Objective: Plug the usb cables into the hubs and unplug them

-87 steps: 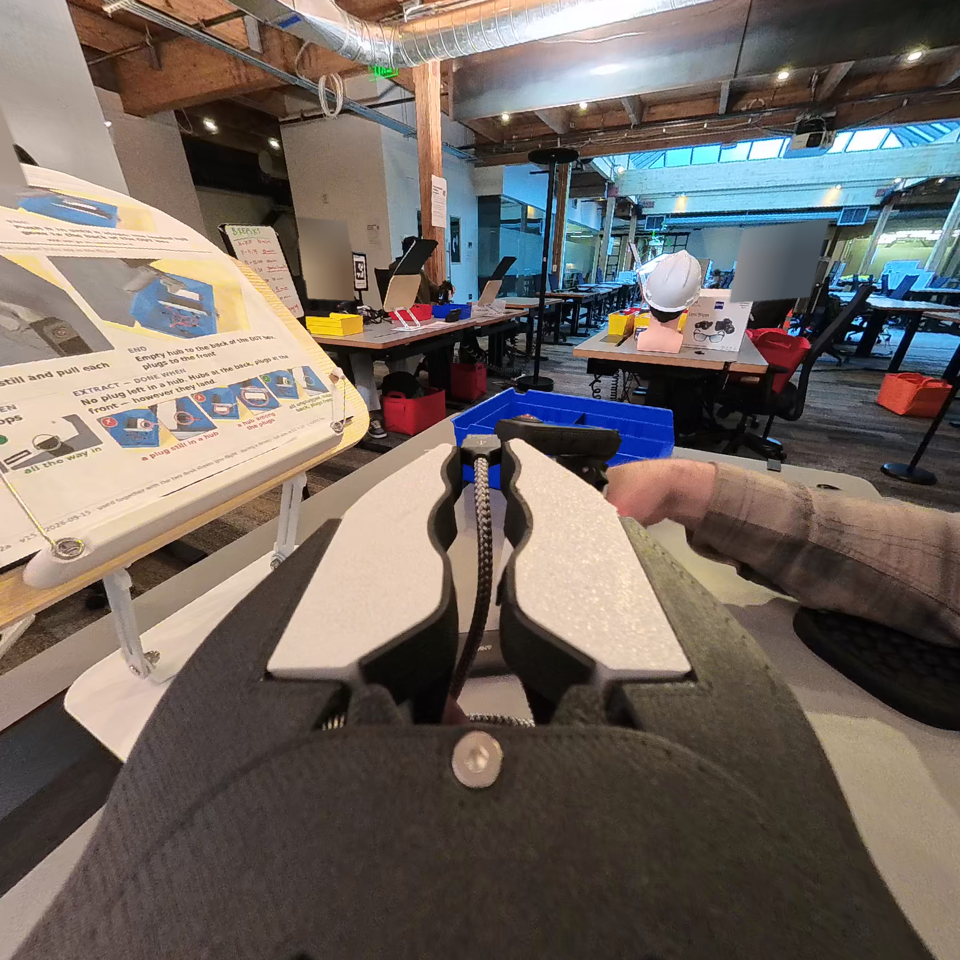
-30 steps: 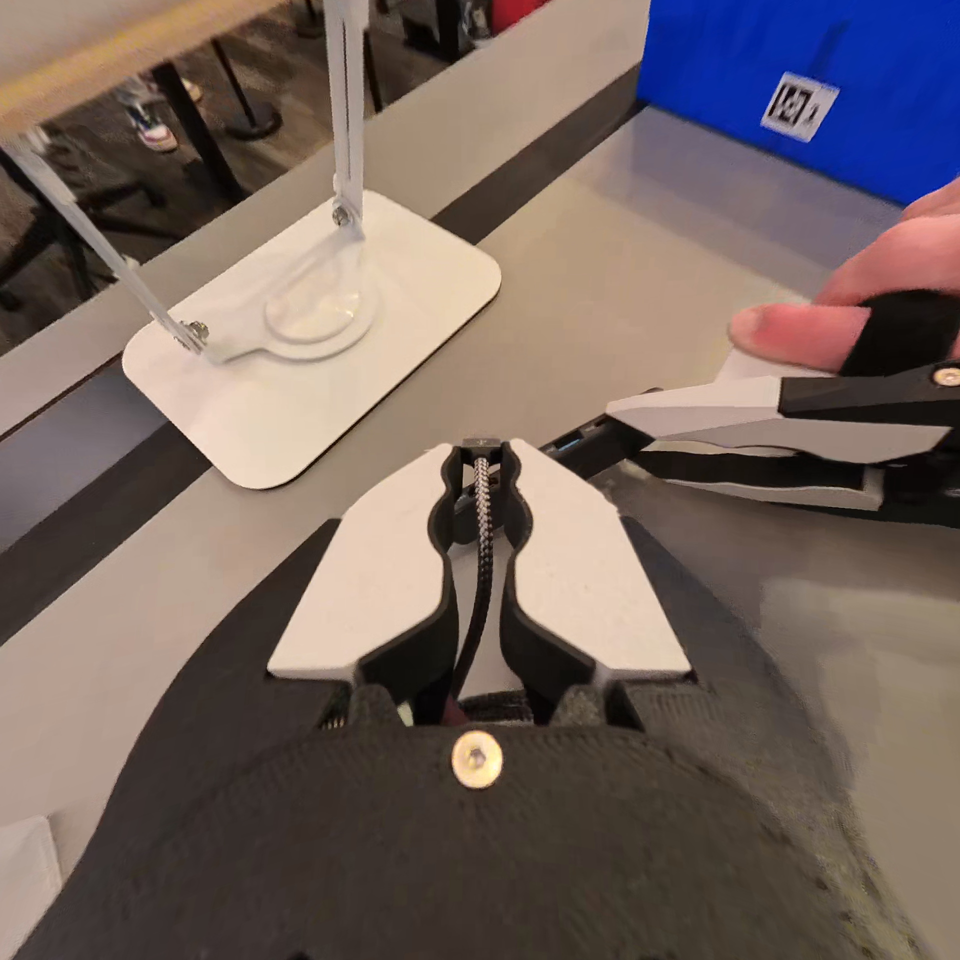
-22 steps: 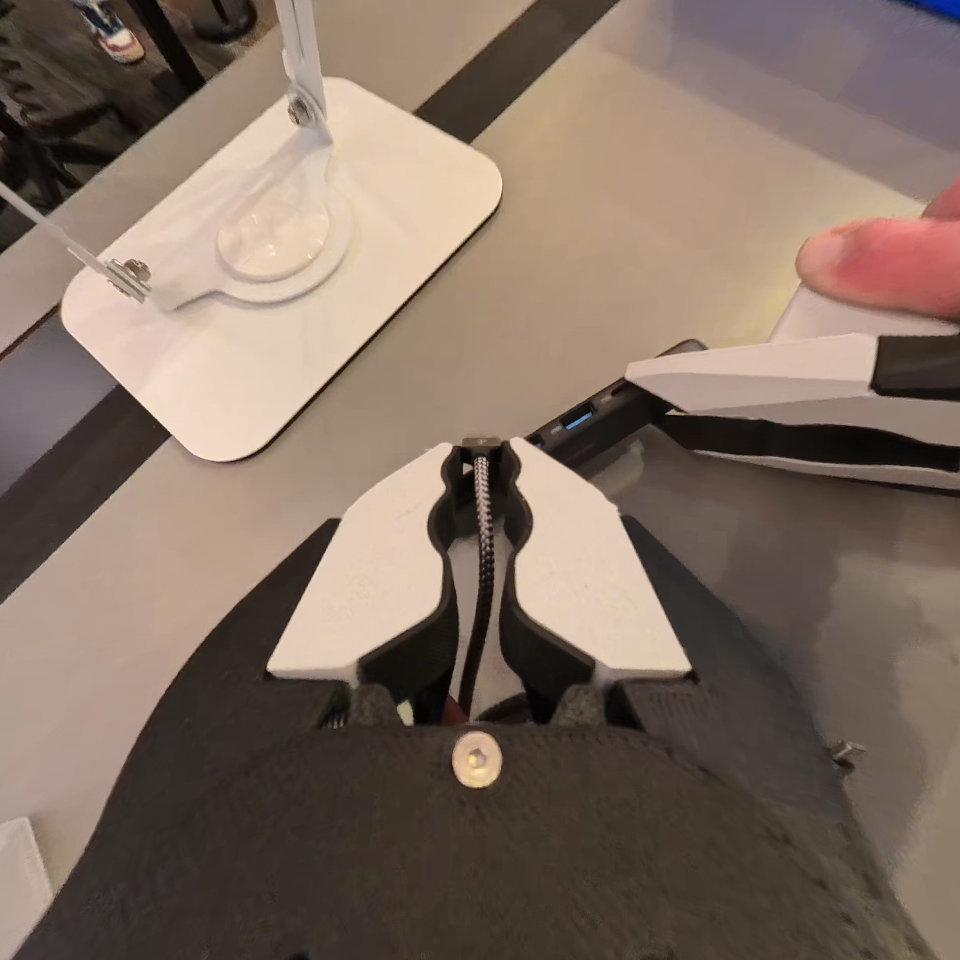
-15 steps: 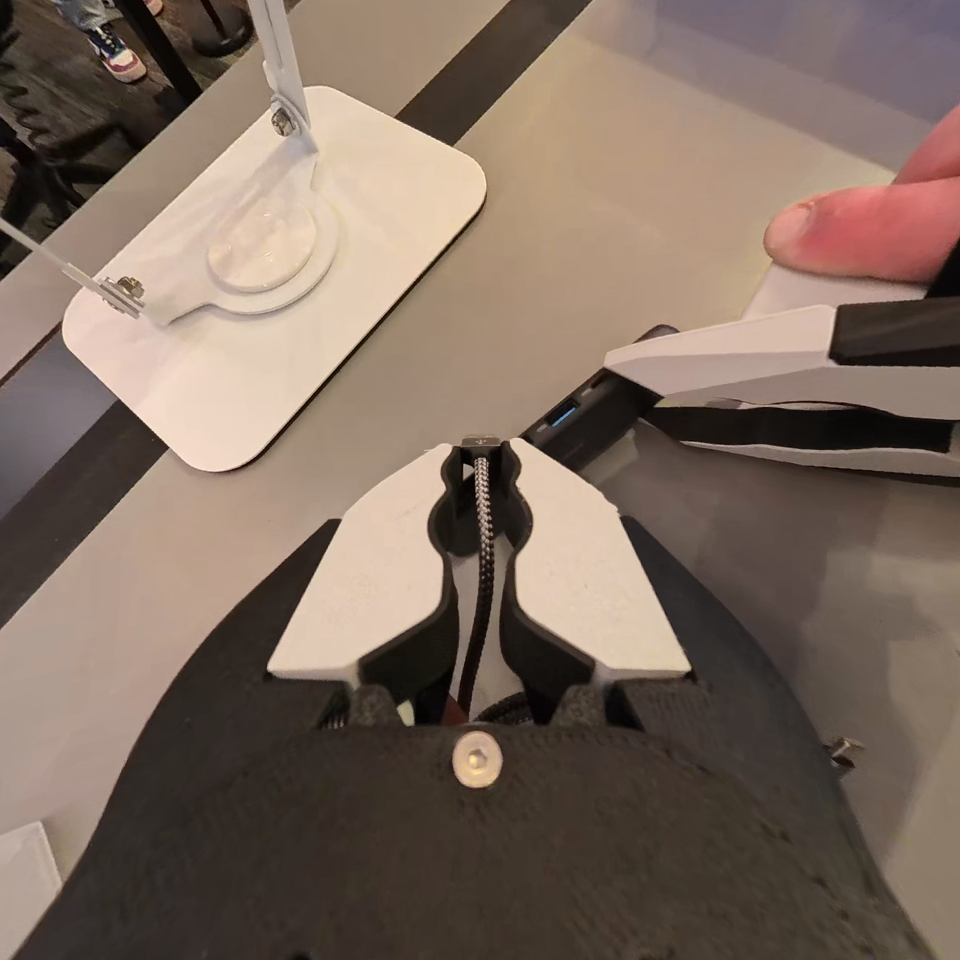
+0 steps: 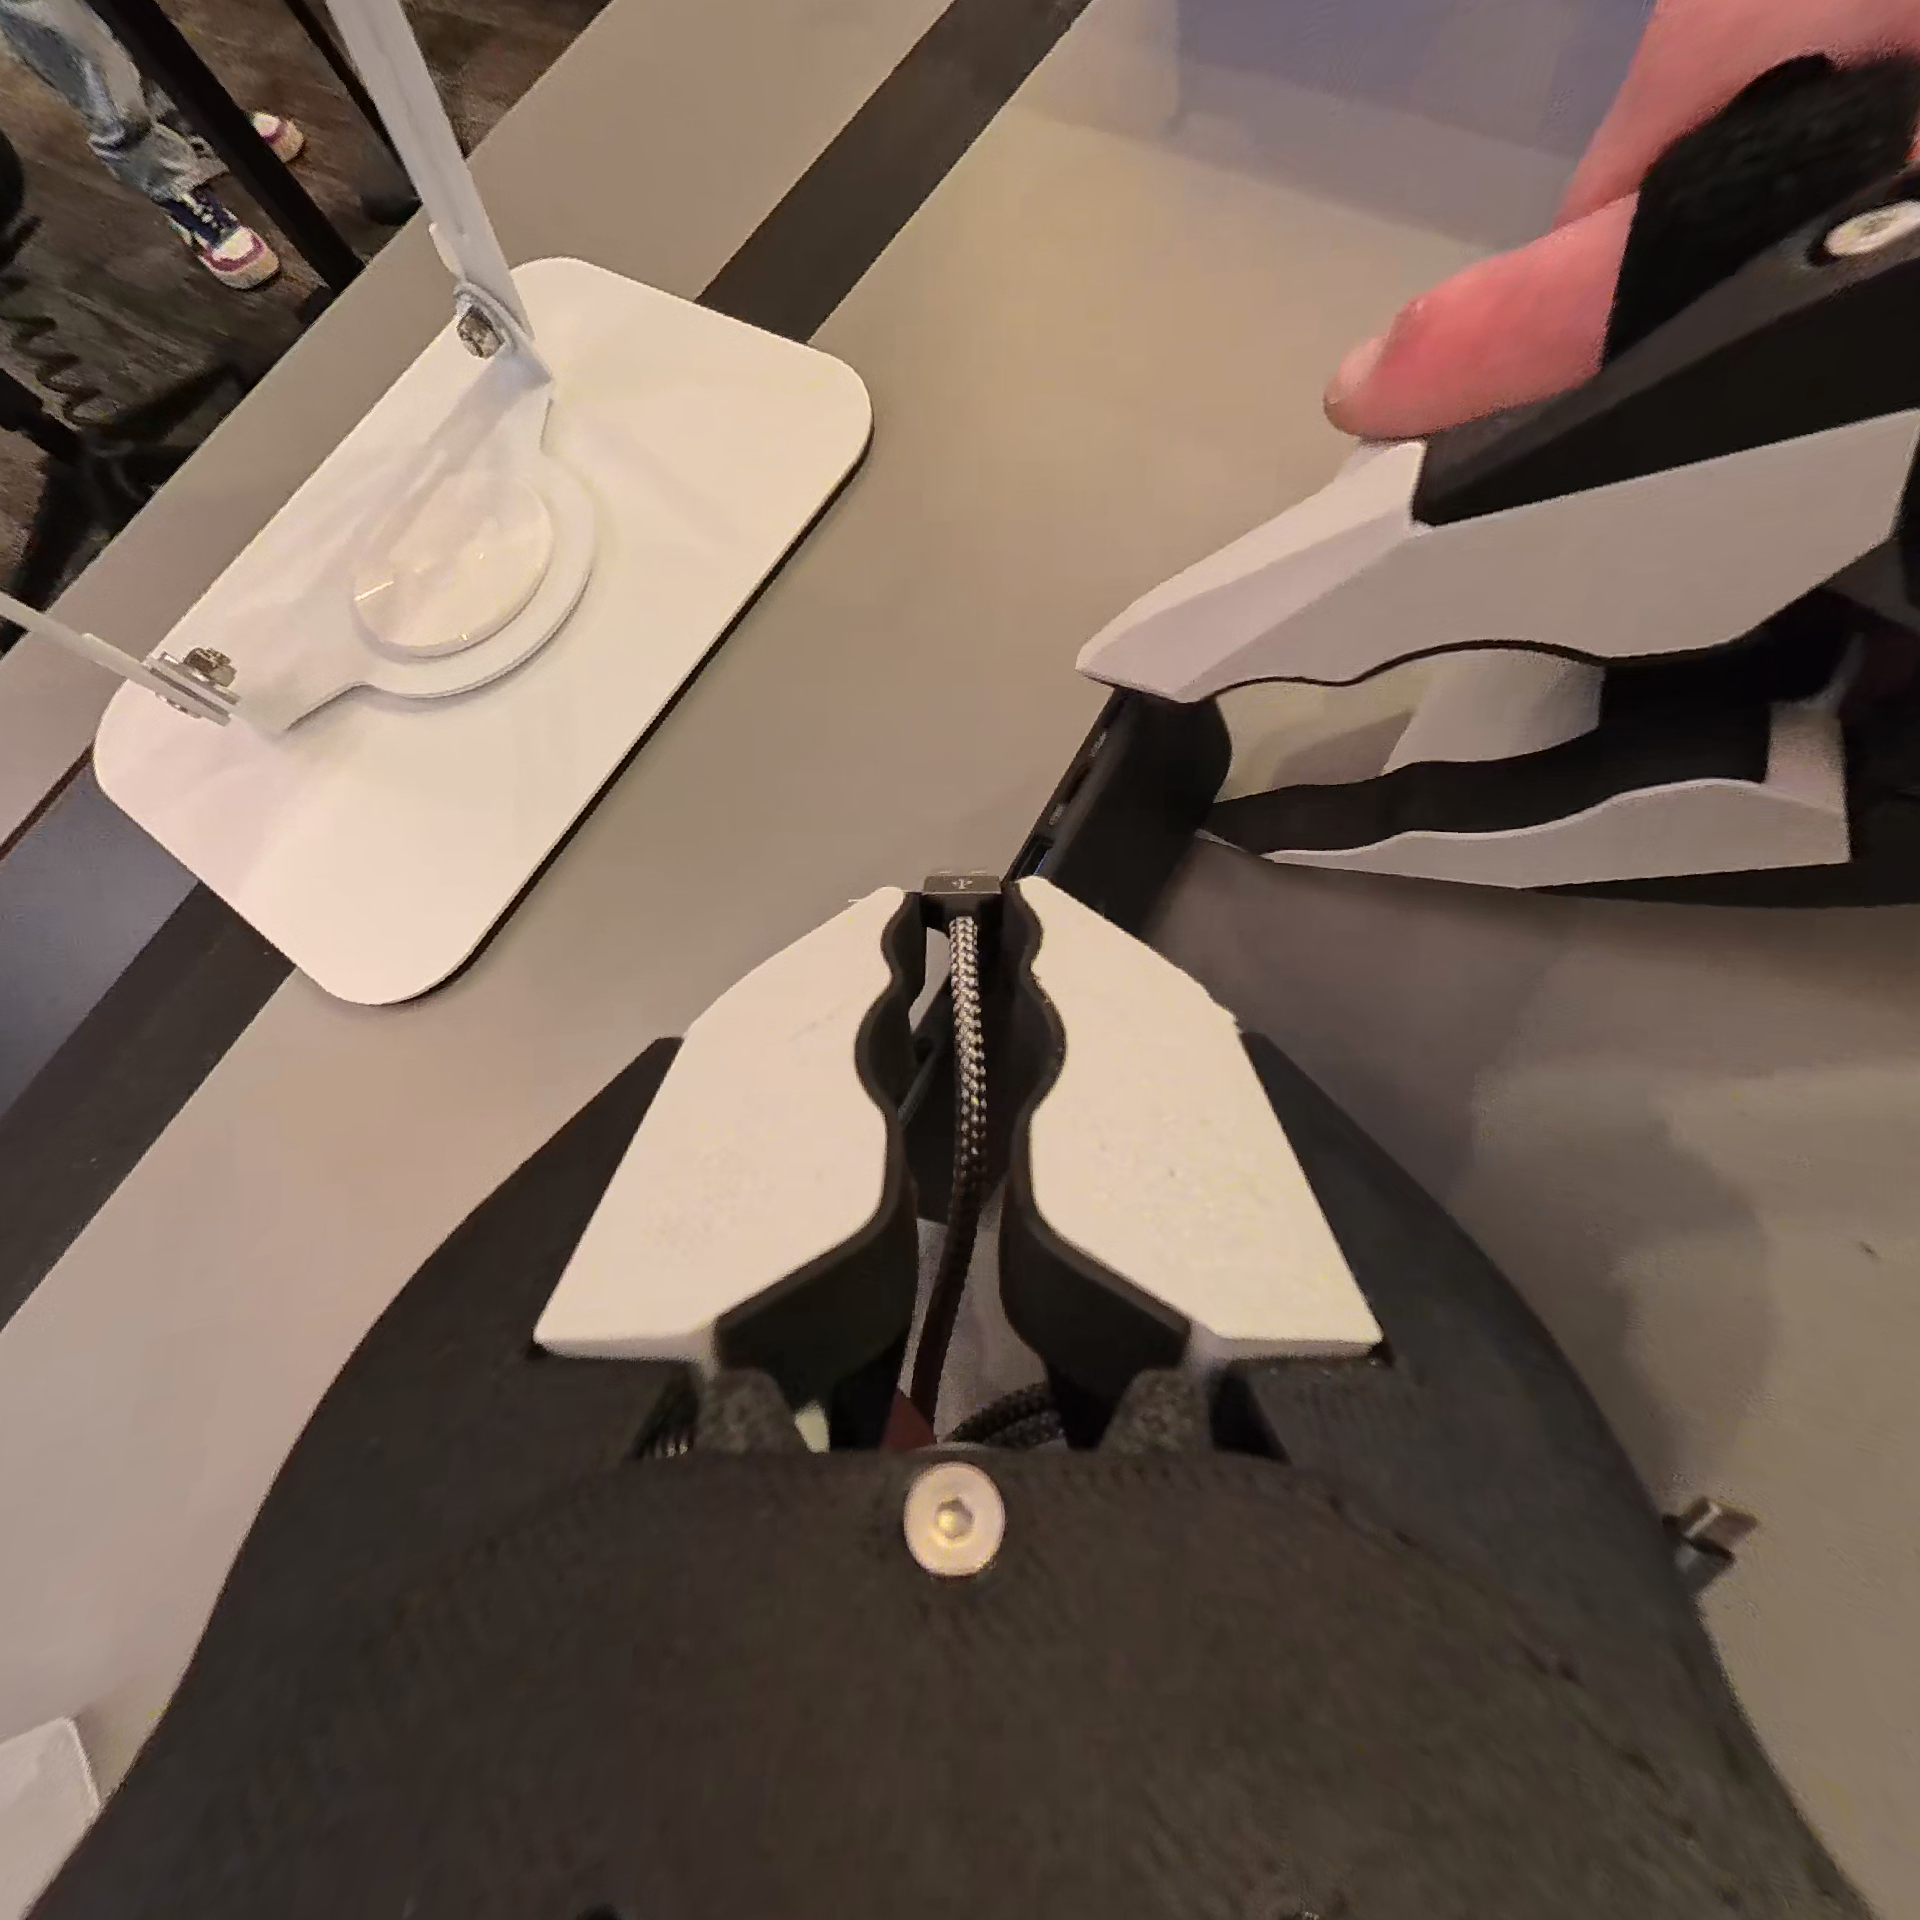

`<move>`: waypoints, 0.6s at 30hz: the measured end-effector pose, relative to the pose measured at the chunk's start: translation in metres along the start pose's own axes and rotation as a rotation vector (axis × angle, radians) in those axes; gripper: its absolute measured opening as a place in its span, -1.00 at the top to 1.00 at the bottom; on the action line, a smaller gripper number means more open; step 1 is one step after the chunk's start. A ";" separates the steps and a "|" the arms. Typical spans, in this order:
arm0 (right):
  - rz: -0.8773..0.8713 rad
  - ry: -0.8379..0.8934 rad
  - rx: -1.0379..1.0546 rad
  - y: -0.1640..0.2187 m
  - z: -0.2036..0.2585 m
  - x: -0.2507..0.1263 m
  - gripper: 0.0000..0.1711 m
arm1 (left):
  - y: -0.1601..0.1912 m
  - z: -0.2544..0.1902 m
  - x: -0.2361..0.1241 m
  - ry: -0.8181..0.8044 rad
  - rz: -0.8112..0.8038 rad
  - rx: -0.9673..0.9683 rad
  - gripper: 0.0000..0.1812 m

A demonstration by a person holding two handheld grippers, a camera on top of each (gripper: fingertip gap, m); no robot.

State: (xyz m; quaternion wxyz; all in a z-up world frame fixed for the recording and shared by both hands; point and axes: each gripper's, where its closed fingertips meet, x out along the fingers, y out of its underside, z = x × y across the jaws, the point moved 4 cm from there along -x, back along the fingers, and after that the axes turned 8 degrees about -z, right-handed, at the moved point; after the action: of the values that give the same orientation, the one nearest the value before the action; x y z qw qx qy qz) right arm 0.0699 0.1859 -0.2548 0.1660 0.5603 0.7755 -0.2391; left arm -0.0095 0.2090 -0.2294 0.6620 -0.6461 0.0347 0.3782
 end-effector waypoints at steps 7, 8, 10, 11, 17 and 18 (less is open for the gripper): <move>0.018 0.020 0.000 0.003 -0.001 0.005 0.53 | -0.005 -0.019 0.000 0.069 -0.015 0.031 0.85; 0.019 0.026 -0.017 0.004 -0.001 0.005 0.55 | -0.006 -0.021 0.000 0.076 -0.016 0.033 0.85; 0.017 0.041 -0.050 0.003 0.000 0.006 0.58 | -0.006 -0.020 0.001 0.066 -0.013 0.039 0.85; 0.018 0.049 -0.066 0.003 0.001 0.007 0.61 | -0.006 -0.020 0.001 0.069 -0.014 0.037 0.85; 0.041 0.081 -0.108 0.002 0.002 0.015 0.74 | -0.006 -0.024 0.001 0.110 -0.016 0.024 0.85; 0.039 0.078 -0.103 0.001 0.002 0.016 0.76 | -0.005 -0.025 0.002 0.106 -0.005 0.041 0.84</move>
State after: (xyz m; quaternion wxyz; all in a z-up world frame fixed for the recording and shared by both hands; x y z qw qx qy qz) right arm 0.0662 0.1976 -0.2651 0.1691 0.5748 0.7816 -0.1735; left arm 0.0058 0.1888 -0.2309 0.6734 -0.6515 0.0761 0.3411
